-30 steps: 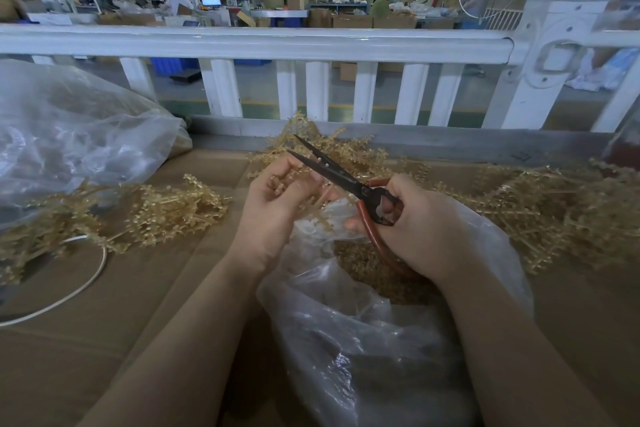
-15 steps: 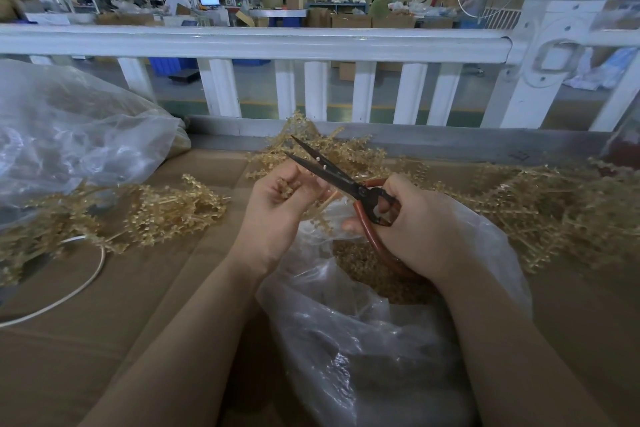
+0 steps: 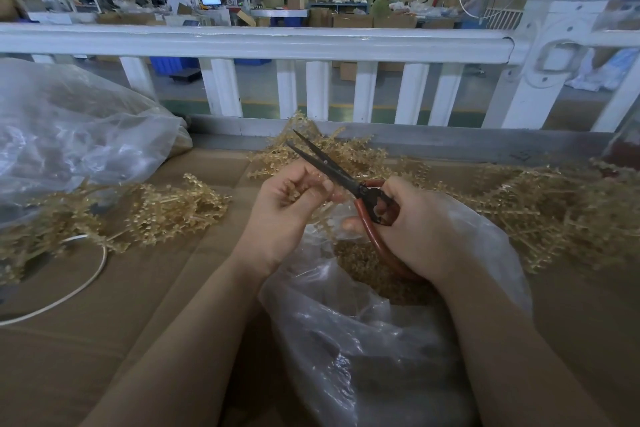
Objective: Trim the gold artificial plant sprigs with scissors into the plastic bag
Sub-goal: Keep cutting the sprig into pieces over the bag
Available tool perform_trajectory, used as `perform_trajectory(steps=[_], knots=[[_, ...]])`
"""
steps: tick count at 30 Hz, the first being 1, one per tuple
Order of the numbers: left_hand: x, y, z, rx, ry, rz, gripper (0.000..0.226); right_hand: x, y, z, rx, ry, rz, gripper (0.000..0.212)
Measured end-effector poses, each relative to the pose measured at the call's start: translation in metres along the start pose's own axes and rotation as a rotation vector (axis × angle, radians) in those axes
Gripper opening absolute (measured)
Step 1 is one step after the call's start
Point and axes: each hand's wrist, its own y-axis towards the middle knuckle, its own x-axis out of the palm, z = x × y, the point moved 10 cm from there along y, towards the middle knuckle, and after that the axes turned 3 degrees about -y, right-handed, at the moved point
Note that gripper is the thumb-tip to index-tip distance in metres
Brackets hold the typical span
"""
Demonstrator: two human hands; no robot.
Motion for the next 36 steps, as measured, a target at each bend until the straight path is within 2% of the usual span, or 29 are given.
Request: perform_trajectory(steps=[8, 15, 18, 26, 30, 32, 36], knots=[[-0.002, -0.001, -0.004, -0.020, 0.061, 0.001, 0.008, -0.006, -0.002, -0.002, -0.020, -0.065, 0.029, 0.070], [-0.002, 0.000, -0.003, -0.009, 0.069, -0.002, 0.010, -0.011, -0.003, -0.006, -0.048, -0.097, 0.048, 0.062], [-0.003, 0.000, -0.003, -0.010, 0.045, 0.003, 0.008, -0.011, -0.004, -0.008, -0.053, -0.062, 0.046, 0.068], [-0.009, -0.001, -0.009, -0.082, -0.045, 0.065, 0.015, -0.005, -0.002, 0.001, 0.001, 0.005, 0.012, 0.059], [-0.012, -0.001, -0.016, -0.179, -0.151, 0.090, 0.018, -0.009, 0.000, 0.011, 0.092, 0.194, 0.069, 0.078], [-0.010, -0.003, -0.018, -0.216, -0.122, 0.064, 0.021, -0.009, 0.002, 0.012, 0.111, 0.264, 0.069, 0.065], [0.000, -0.005, -0.023, -0.268, -0.057, -0.006, 0.018, 0.001, 0.005, 0.016, 0.151, 0.367, 0.006, 0.020]])
